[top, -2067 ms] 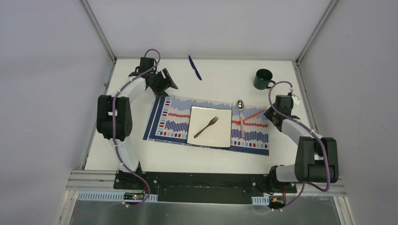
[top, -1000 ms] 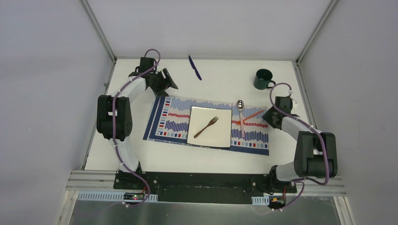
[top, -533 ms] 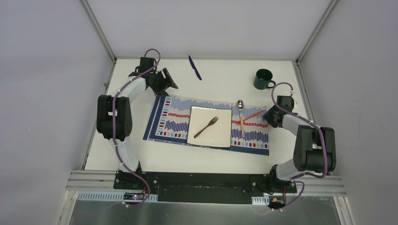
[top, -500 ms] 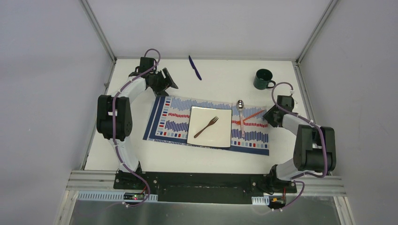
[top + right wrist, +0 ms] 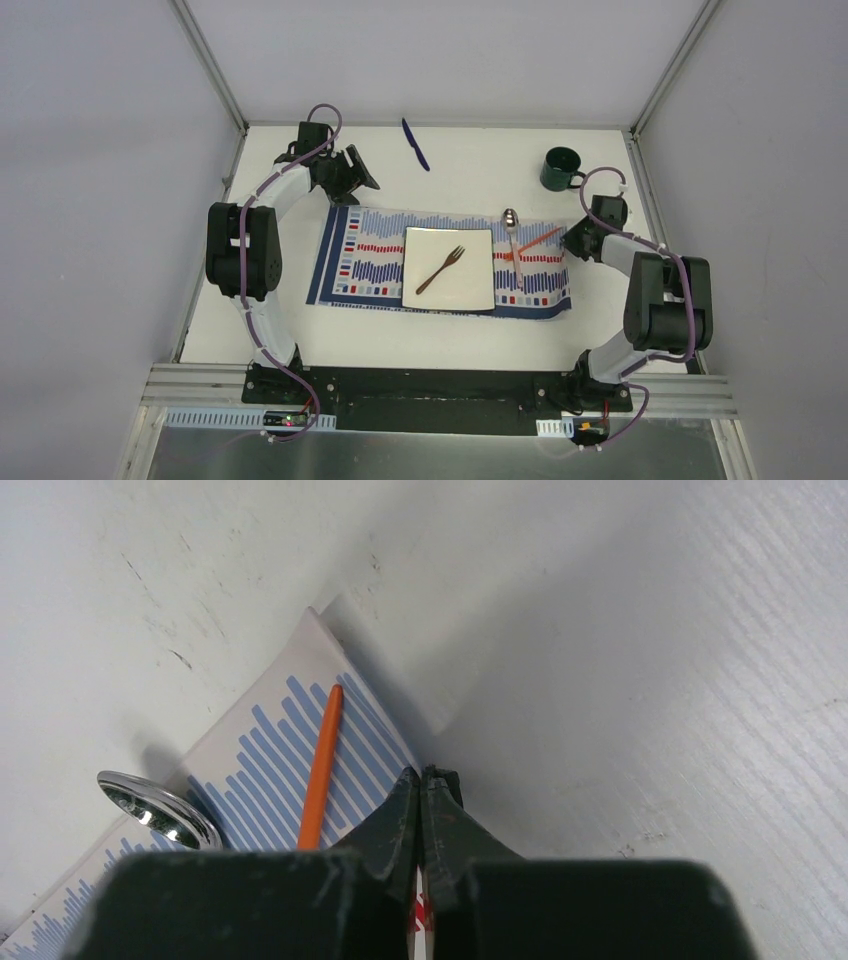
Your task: Set the dinner table for one person
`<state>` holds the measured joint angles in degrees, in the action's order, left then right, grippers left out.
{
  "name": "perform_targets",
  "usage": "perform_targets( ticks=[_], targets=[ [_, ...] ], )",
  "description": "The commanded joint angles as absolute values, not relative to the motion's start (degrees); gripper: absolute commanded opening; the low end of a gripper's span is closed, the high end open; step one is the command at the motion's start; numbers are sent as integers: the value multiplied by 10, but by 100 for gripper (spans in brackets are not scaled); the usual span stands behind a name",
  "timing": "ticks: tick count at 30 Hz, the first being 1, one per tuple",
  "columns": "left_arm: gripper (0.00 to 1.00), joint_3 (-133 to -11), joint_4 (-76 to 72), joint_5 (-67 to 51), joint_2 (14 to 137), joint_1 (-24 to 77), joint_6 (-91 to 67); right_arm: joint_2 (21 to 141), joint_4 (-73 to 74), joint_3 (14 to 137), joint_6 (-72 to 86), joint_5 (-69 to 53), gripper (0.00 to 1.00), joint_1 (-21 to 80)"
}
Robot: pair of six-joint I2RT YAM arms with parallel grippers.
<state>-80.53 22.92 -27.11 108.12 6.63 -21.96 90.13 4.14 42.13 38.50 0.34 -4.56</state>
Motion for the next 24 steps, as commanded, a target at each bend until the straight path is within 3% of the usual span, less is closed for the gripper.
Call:
perform_targets(
  ticks=[1,17,18,21,24],
  targets=[
    [69,-823,212,-270,1062,59,-223,928,32,440,392,21,0,-55],
    [68,-811,211,-266,1054,55,-221,953,20,456,399,19,0,-78],
    [68,-811,212,-265,1053,55,-221,954,25,459,398,16,4,-78],
    [70,-811,212,-265,1049,55,-221,933,50,458,392,32,30,-78],
    [70,-812,210,-265,1045,55,-224,885,85,459,375,86,42,-77]
  ],
)
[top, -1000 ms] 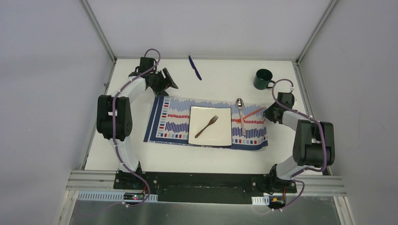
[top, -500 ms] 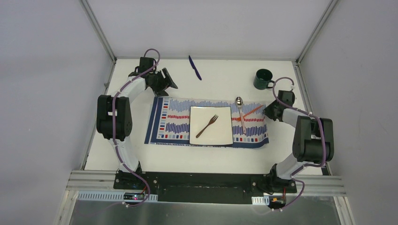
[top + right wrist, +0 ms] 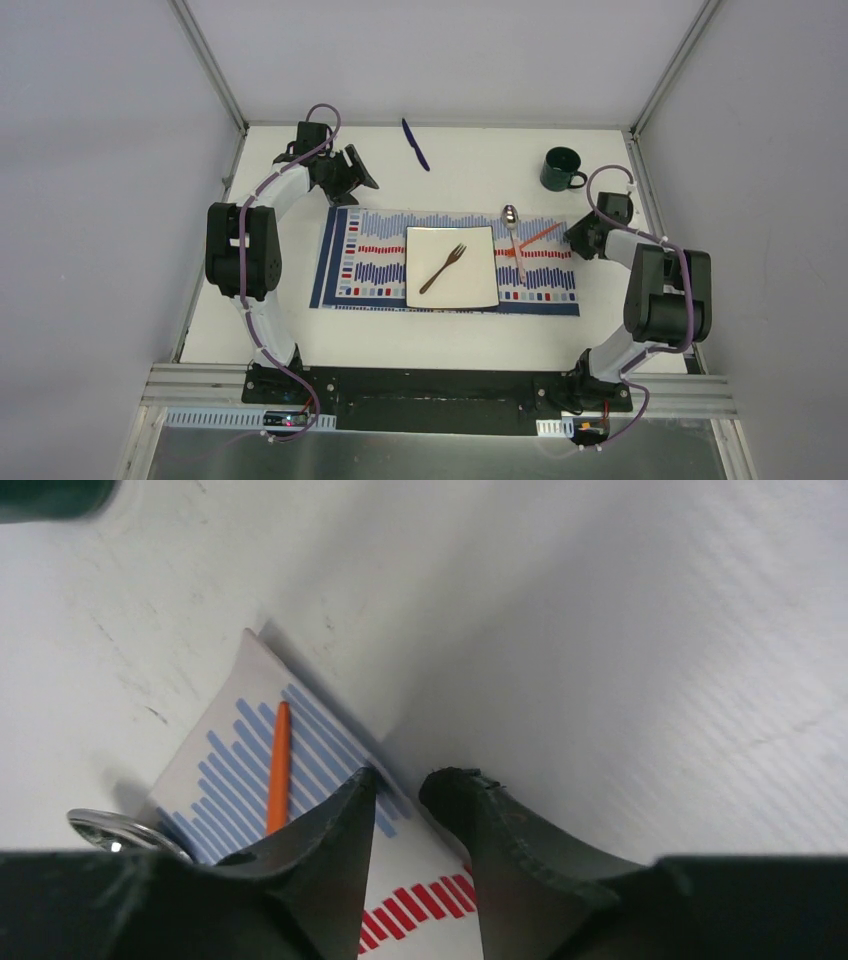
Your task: Set the dinner table for one person
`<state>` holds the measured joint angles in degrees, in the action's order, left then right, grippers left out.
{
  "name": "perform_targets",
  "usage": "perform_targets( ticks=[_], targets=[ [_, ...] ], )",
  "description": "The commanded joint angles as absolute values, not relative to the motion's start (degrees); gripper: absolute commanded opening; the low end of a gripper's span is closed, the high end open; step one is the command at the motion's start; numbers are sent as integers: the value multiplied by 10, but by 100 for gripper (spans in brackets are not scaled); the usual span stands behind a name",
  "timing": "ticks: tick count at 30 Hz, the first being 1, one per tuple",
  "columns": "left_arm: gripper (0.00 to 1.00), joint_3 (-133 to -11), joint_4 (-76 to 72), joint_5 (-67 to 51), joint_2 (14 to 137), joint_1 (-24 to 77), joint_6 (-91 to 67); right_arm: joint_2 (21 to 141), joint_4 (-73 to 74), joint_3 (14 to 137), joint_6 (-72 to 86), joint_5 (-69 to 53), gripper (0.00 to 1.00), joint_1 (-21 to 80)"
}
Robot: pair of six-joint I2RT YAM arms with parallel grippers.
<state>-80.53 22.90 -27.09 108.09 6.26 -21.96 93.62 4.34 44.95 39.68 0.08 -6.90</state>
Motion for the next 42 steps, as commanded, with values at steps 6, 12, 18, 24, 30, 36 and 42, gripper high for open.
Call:
perform_targets(
  ticks=[6,12,18,24,30,36,42],
  targets=[
    [70,-802,205,-262,1036,55,-226,768,115,465,339,109,45,-56],
    [70,-782,185,-262,1024,56,-238,843,188,600,294,-90,43,67],
    [52,-745,176,-270,1002,57,-238,936,178,657,293,-82,43,199],
    [7,-699,157,-288,974,83,-245,1007,170,690,305,-81,43,271],
    [0,-675,165,-265,961,141,-242,1032,163,689,317,-75,43,314],
    [0,-672,183,-245,960,189,-239,1023,169,675,325,-70,44,344],
    [0,-671,188,-236,964,221,-244,997,173,650,329,-64,44,356]
  ],
)
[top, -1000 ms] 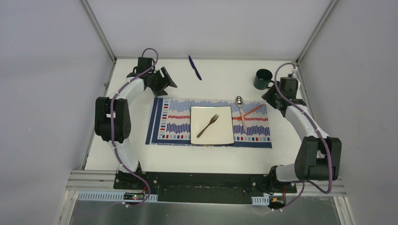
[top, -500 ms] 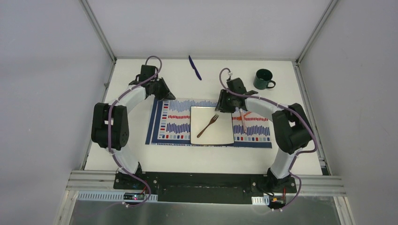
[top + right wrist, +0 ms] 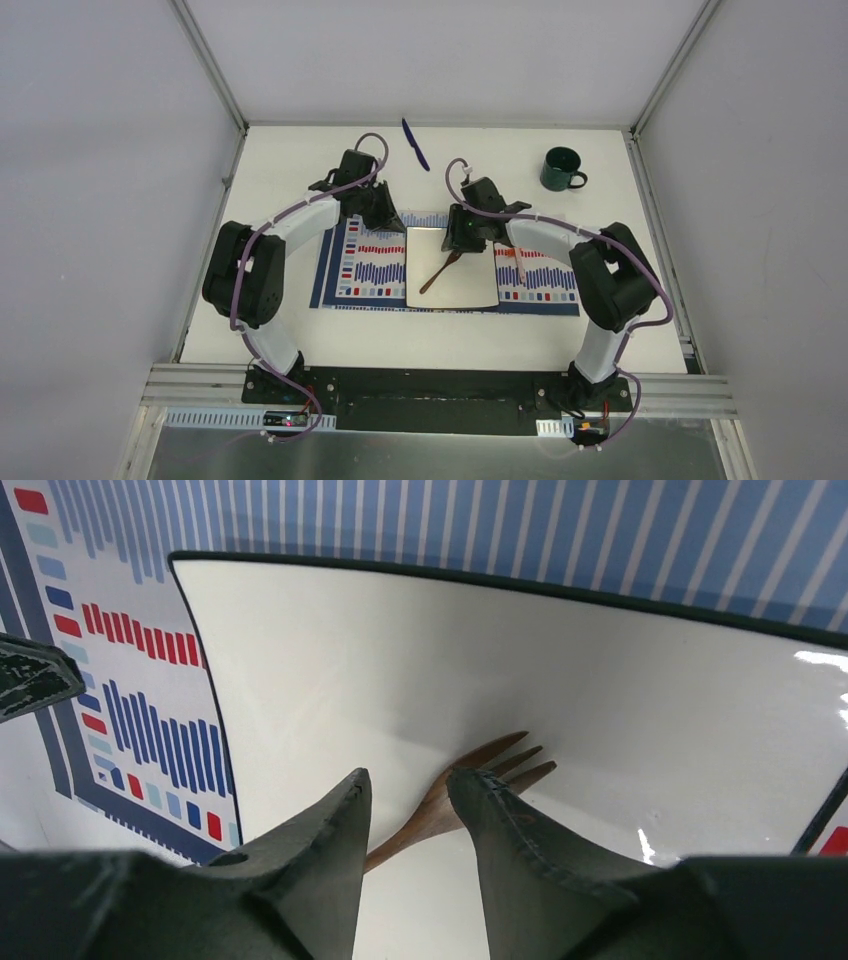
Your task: Set the dinner table for one person
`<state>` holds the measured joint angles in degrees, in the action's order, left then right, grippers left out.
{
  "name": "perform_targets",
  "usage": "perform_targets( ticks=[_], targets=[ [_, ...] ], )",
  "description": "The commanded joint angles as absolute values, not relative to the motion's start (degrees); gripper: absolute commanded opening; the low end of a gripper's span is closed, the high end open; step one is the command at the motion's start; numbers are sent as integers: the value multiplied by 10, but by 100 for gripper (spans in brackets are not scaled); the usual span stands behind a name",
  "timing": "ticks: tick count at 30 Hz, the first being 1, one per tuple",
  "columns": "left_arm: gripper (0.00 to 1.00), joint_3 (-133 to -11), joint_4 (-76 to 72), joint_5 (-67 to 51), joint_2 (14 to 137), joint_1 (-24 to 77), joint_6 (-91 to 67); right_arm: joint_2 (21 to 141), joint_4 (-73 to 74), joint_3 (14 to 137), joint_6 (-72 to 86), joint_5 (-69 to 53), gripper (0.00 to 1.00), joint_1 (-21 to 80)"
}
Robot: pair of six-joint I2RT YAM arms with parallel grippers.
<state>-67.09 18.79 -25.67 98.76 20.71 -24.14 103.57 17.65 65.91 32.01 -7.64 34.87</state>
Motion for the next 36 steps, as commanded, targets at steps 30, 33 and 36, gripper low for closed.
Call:
perform_targets(
  ticks=[30,33,36],
  targets=[
    [0,-692,189,-248,997,262,-248,969,161,588,373,-29,50,422],
    [0,-691,189,-248,999,262,-246,983,155,593,375,-31,50,423],
    [0,-691,190,-247,998,262,-244,997,147,597,378,-31,50,426]
  ],
)
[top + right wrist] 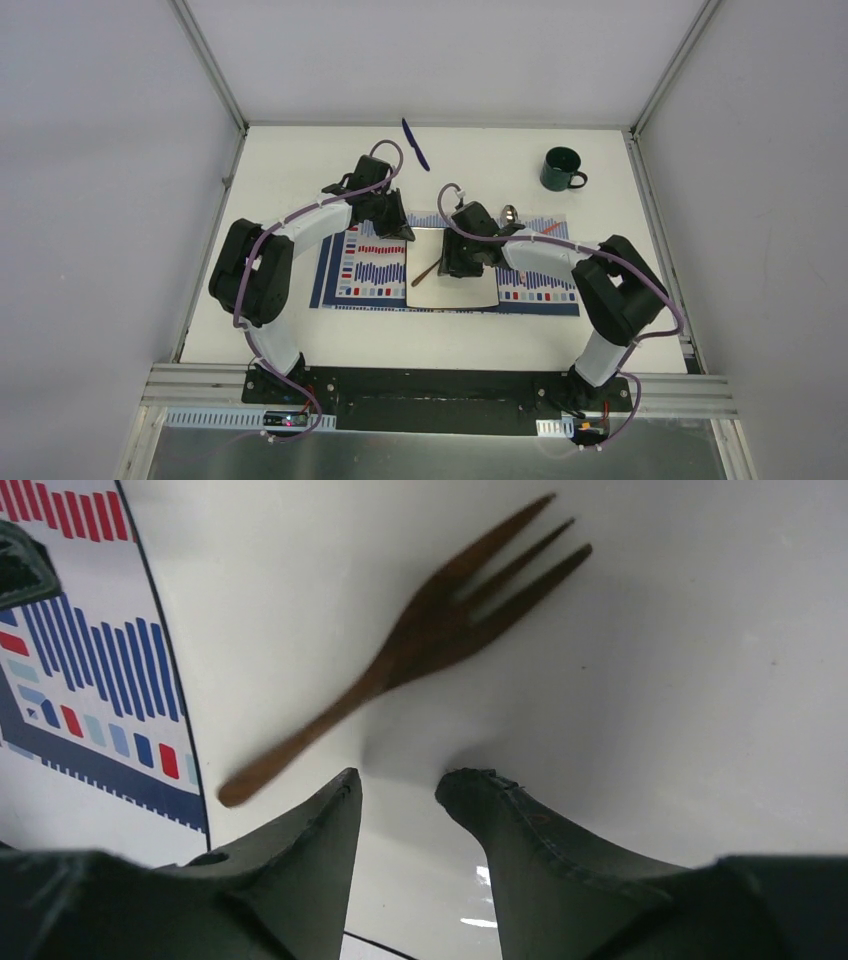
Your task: Set the dinner table for one person
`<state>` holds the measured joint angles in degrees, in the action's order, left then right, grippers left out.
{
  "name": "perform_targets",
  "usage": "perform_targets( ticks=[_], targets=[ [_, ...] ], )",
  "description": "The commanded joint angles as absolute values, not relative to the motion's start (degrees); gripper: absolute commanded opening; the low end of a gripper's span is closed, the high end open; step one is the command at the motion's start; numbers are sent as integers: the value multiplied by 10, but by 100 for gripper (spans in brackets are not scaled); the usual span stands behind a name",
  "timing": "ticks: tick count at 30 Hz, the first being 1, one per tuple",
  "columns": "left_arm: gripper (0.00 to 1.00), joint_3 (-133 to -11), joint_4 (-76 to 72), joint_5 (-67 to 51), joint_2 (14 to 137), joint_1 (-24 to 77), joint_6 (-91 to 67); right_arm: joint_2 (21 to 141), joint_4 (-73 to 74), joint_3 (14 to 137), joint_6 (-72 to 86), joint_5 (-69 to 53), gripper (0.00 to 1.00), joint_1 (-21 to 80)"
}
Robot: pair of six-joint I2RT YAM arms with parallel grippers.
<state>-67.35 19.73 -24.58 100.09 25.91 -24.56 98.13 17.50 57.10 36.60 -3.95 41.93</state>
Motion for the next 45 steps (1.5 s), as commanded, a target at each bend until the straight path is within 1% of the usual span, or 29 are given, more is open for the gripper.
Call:
perform_targets(
  ticks=[1,6,10,15,23,35,45],
  targets=[
    [0,-692,192,-246,996,262,-244,1002,146,599,378,-30,50,427],
    [0,-696,195,-245,995,262,-241,1018,141,613,377,-27,50,427],
    [0,-698,200,-244,992,262,-239,1007,148,616,374,-20,50,427],
    [0,-701,200,-246,998,262,-240,1003,167,623,359,21,50,427],
    [0,-702,203,-245,994,262,-239,1010,147,625,353,48,50,425],
    [0,-719,219,-242,998,262,-231,1043,125,649,349,46,50,412],
    [0,-736,230,-242,1011,262,-224,1022,124,660,349,44,50,403]
  ],
)
